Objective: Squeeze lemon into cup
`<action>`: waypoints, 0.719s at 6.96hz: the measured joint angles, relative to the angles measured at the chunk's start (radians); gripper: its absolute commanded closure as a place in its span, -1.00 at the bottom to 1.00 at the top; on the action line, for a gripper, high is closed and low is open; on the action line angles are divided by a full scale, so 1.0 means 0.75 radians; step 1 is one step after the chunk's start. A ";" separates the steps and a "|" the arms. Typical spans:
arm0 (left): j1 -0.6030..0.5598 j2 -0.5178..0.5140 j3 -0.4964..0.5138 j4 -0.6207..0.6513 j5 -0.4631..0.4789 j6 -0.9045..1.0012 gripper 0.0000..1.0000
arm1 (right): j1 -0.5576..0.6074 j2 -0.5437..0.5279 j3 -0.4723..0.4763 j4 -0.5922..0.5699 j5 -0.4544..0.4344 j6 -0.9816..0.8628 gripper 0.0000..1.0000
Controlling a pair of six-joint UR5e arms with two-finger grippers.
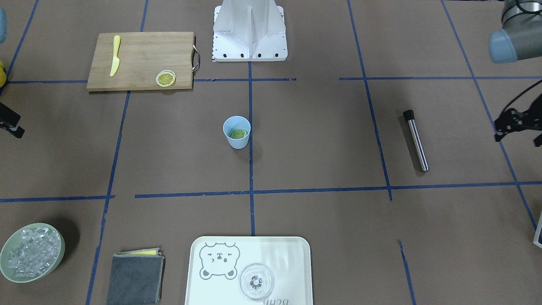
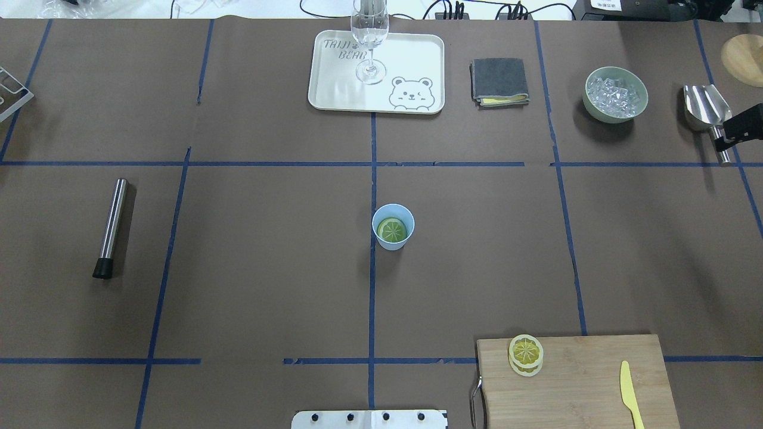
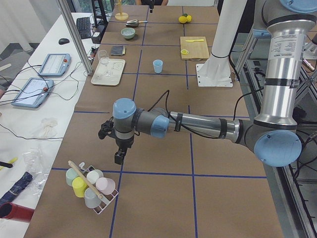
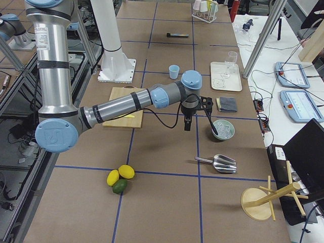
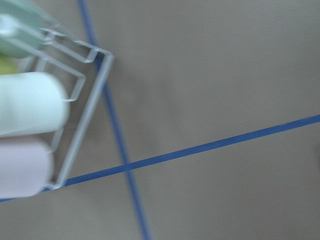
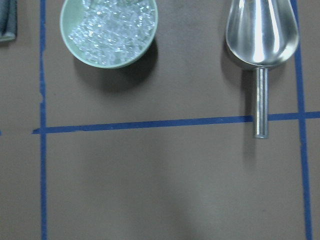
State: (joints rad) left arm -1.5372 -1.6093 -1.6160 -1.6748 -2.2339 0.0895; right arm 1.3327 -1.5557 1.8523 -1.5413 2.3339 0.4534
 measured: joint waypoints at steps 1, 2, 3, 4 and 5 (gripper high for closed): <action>-0.053 0.002 0.017 0.086 -0.082 0.050 -1.00 | 0.067 -0.032 -0.065 0.001 0.018 -0.145 -1.00; -0.073 0.012 -0.007 0.173 -0.165 0.043 -1.00 | 0.117 -0.049 -0.120 0.001 0.039 -0.258 -1.00; -0.074 0.029 -0.054 0.214 -0.209 -0.034 -1.00 | 0.140 -0.054 -0.147 0.001 0.052 -0.310 -1.00; -0.066 0.036 -0.081 0.216 -0.223 -0.116 -1.00 | 0.148 -0.053 -0.156 0.001 0.059 -0.326 -1.00; -0.060 0.038 -0.087 0.202 -0.223 -0.150 -1.00 | 0.151 -0.050 -0.158 0.001 0.061 -0.330 -1.00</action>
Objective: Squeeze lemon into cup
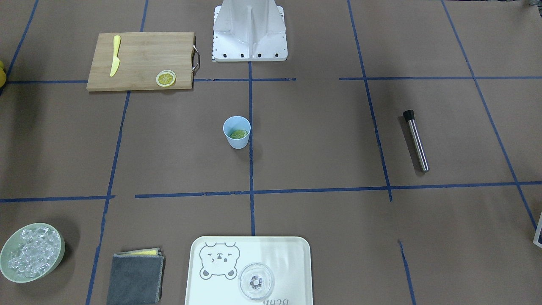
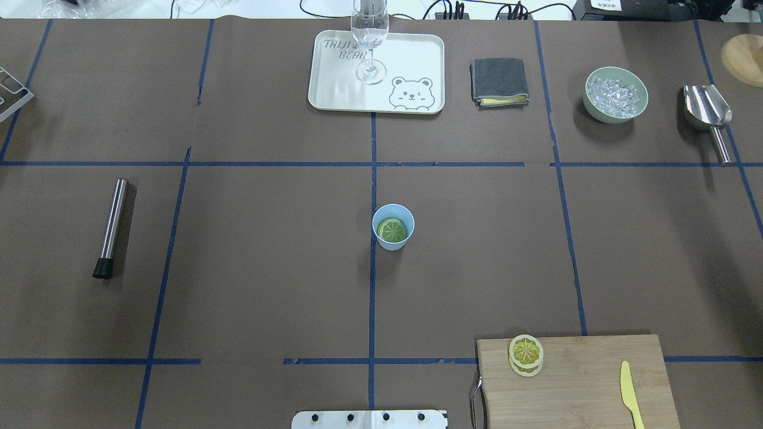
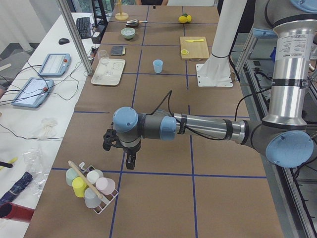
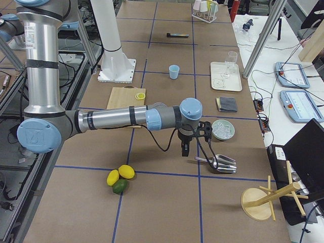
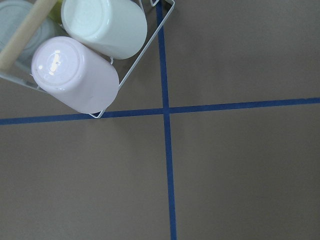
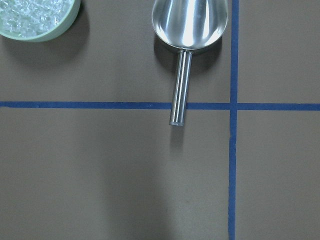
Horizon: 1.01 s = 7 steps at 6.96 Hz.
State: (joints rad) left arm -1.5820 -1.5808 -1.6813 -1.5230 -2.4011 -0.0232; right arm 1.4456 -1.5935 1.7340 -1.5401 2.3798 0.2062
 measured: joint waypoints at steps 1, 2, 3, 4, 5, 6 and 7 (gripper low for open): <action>0.002 0.002 -0.009 -0.005 0.006 -0.012 -1.00 | 0.000 0.002 0.000 0.000 0.000 -0.001 -1.00; 0.007 0.003 -0.019 -0.003 0.013 -0.015 -1.00 | 0.000 0.002 -0.001 0.000 0.000 -0.001 -1.00; 0.018 0.003 -0.020 -0.002 0.017 -0.016 -1.00 | 0.000 0.002 -0.001 0.000 0.001 0.000 -1.00; 0.029 0.006 -0.018 -0.001 0.018 -0.016 -1.00 | -0.001 0.002 -0.001 0.001 0.001 0.000 -1.00; 0.033 0.009 -0.016 0.000 0.018 -0.016 -1.00 | -0.001 0.002 0.001 0.002 0.000 0.001 -1.00; 0.034 0.012 -0.014 0.000 0.018 -0.016 -1.00 | -0.001 0.002 0.002 0.002 0.000 0.001 -1.00; 0.035 0.015 -0.012 0.000 0.017 -0.016 -1.00 | -0.001 0.002 0.002 0.002 0.001 0.001 -1.00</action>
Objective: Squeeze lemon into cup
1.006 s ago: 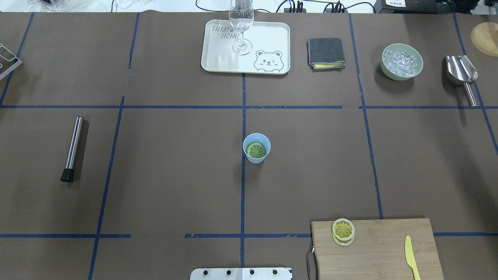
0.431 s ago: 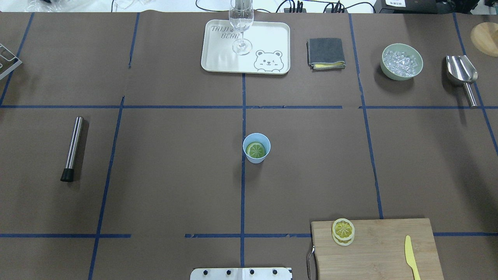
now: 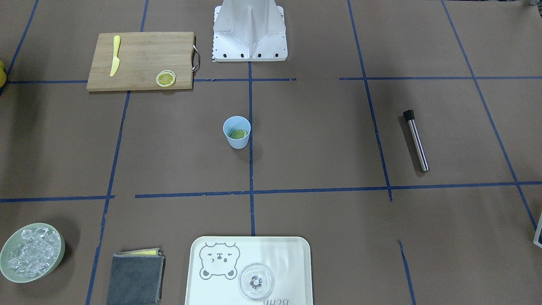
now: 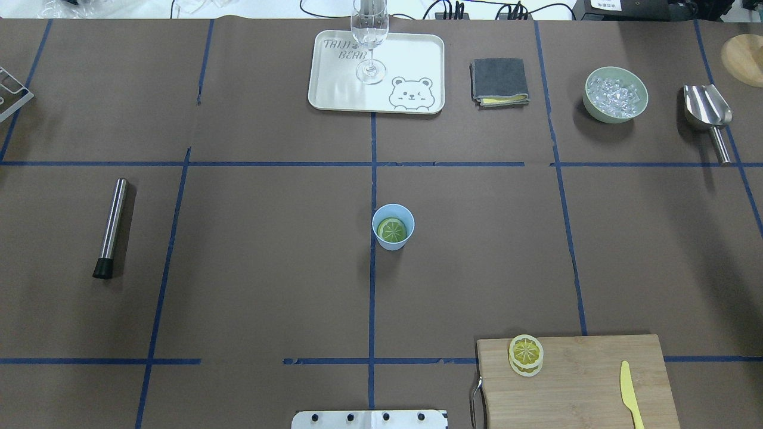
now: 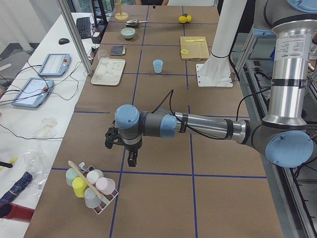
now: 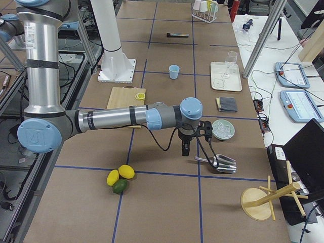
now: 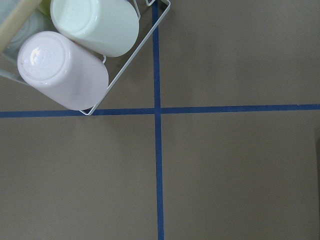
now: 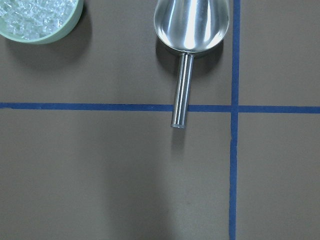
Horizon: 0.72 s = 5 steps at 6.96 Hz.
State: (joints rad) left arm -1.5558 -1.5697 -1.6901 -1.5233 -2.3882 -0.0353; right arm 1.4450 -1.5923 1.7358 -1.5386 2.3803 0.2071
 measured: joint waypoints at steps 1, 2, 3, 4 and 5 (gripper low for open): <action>0.000 0.002 0.002 0.000 0.000 0.000 -1.00 | 0.000 0.000 0.000 0.000 0.000 0.000 -1.00; 0.000 0.002 0.006 0.000 0.000 0.000 -1.00 | 0.000 0.000 -0.001 0.000 0.002 0.000 -1.00; 0.000 0.003 0.010 0.001 0.000 0.000 -1.00 | 0.000 0.000 0.000 0.000 0.005 0.000 -1.00; 0.000 0.003 0.010 0.001 0.000 0.000 -1.00 | 0.000 0.000 -0.001 0.000 0.011 0.000 -1.00; 0.000 0.003 0.010 0.002 0.000 0.000 -1.00 | 0.000 0.000 -0.002 0.000 0.013 0.000 -1.00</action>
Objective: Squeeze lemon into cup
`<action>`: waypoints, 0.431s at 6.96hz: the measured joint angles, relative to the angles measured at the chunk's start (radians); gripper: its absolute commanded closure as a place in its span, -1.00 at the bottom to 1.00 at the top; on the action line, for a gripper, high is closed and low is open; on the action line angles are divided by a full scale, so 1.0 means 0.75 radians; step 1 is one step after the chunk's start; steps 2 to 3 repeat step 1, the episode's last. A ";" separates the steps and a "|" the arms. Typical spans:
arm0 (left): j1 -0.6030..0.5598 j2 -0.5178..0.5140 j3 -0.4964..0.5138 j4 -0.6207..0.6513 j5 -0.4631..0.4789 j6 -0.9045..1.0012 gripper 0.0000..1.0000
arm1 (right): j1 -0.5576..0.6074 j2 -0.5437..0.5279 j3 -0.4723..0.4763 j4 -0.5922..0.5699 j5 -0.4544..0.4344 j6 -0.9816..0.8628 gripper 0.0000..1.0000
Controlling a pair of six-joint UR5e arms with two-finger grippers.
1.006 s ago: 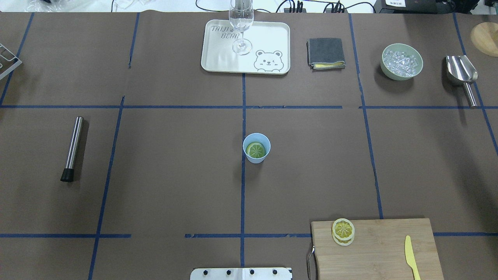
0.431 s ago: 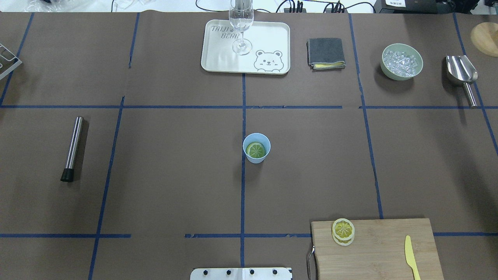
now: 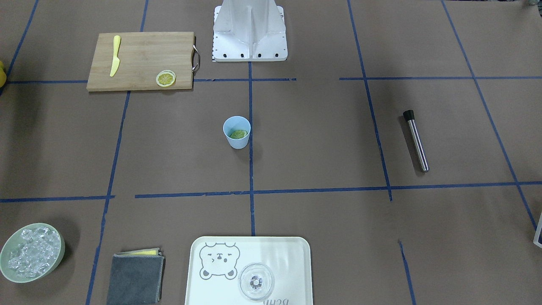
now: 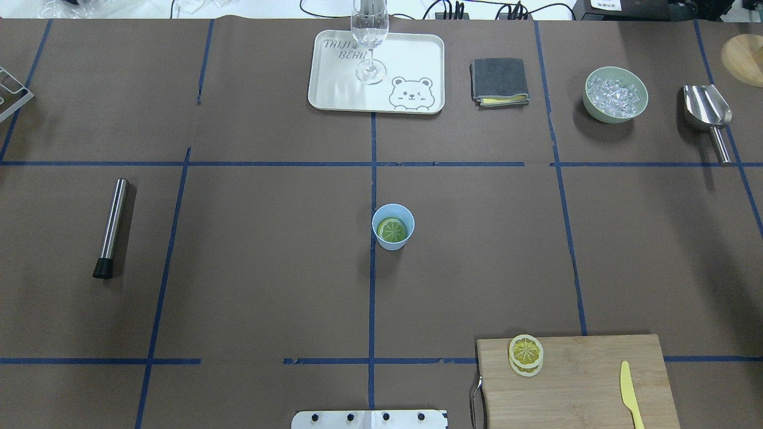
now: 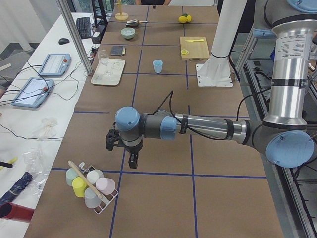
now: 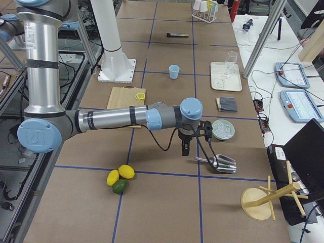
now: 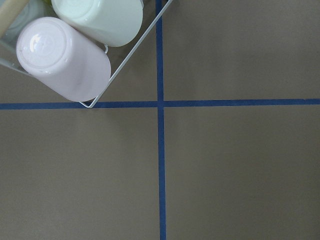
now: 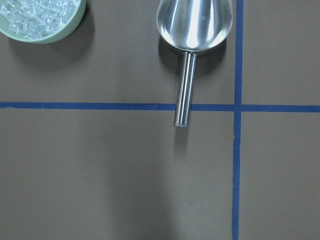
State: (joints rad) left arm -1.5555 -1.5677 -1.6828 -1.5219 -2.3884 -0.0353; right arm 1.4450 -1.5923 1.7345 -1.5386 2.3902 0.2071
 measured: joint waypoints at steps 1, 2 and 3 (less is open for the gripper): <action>0.000 0.000 -0.002 0.000 0.000 0.000 -1.00 | 0.000 0.000 0.000 0.000 0.001 0.000 -1.00; 0.000 0.000 -0.002 0.000 0.000 0.000 -1.00 | 0.000 0.000 0.000 0.000 0.001 0.000 -1.00; 0.000 0.000 -0.002 0.000 0.000 0.000 -1.00 | 0.000 0.000 0.000 0.000 0.001 0.000 -1.00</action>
